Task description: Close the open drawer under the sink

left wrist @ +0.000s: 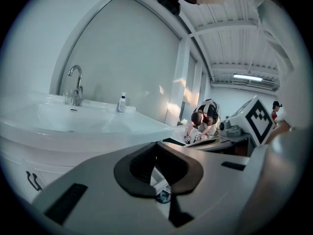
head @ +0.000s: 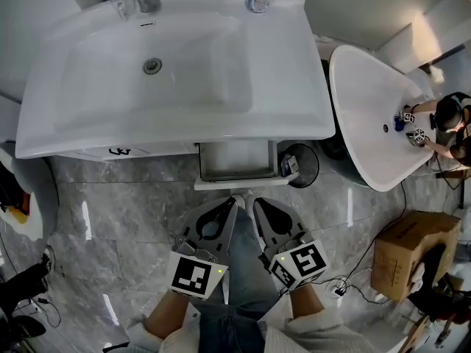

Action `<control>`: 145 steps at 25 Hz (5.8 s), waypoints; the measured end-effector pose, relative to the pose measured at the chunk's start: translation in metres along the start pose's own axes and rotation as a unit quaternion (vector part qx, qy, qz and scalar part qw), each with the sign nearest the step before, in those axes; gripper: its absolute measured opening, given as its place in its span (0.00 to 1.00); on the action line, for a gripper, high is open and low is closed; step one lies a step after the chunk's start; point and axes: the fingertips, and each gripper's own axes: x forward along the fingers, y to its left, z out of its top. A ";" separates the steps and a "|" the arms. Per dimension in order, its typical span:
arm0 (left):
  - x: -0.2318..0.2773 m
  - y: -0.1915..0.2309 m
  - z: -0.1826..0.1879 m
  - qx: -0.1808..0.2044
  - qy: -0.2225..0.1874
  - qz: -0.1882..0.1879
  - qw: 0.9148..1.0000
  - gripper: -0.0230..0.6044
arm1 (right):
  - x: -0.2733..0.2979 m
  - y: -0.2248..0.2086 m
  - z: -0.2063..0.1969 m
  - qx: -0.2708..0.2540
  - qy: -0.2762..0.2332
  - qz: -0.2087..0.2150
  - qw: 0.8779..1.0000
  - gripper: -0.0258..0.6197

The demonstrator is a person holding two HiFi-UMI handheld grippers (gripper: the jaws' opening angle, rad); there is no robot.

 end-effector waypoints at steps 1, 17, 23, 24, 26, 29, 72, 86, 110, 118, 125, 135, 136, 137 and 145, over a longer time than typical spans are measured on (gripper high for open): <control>0.002 0.002 -0.005 -0.003 0.002 0.003 1.000 0.06 | 0.003 -0.002 -0.005 0.002 0.002 -0.001 1.000 0.05; 0.027 0.022 -0.093 -0.004 0.042 0.017 0.999 0.06 | 0.036 -0.040 -0.079 0.022 0.038 -0.019 0.999 0.06; 0.035 0.026 -0.119 -0.010 0.055 0.017 0.998 0.06 | 0.048 -0.050 -0.103 0.028 0.046 -0.022 0.998 0.06; 0.037 0.026 -0.124 -0.012 0.058 0.016 0.998 0.06 | 0.050 -0.051 -0.107 0.028 0.048 -0.023 0.998 0.06; 0.040 0.027 -0.136 -0.013 0.065 0.014 0.998 0.06 | 0.054 -0.054 -0.117 0.028 0.053 -0.024 0.998 0.06; 0.044 0.027 -0.151 -0.011 0.078 0.012 0.997 0.06 | 0.058 -0.058 -0.132 0.028 0.063 -0.026 0.997 0.05; 0.065 0.053 -0.202 -0.004 0.123 0.023 0.992 0.06 | 0.088 -0.083 -0.164 0.049 0.062 -0.064 0.995 0.06; 0.081 0.083 -0.184 -0.025 0.107 0.053 0.993 0.06 | 0.111 -0.094 -0.141 0.050 0.039 -0.076 0.995 0.06; 0.119 0.118 -0.162 0.003 0.084 0.068 0.994 0.06 | 0.151 -0.117 -0.110 -0.009 0.009 -0.074 0.997 0.05; 0.131 0.129 -0.155 0.023 0.082 0.065 0.994 0.06 | 0.163 -0.125 -0.099 -0.032 -0.002 -0.074 0.997 0.06; 0.138 0.137 -0.152 0.035 0.077 0.061 0.995 0.06 | 0.172 -0.129 -0.094 -0.044 -0.014 -0.079 0.996 0.06; 0.146 0.147 -0.145 0.047 0.074 0.055 0.995 0.06 | 0.184 -0.134 -0.085 -0.041 -0.029 -0.091 0.995 0.06; 0.147 0.146 -0.146 0.049 0.075 0.053 0.995 0.06 | 0.184 -0.135 -0.085 -0.040 -0.030 -0.092 0.995 0.06; 0.148 0.146 -0.145 0.049 0.074 0.053 0.995 0.06 | 0.183 -0.136 -0.085 -0.041 -0.031 -0.091 0.994 0.06; 0.142 0.136 -0.137 0.005 0.055 0.078 0.995 0.06 | 0.178 -0.127 -0.085 -0.029 -0.025 -0.086 0.996 0.06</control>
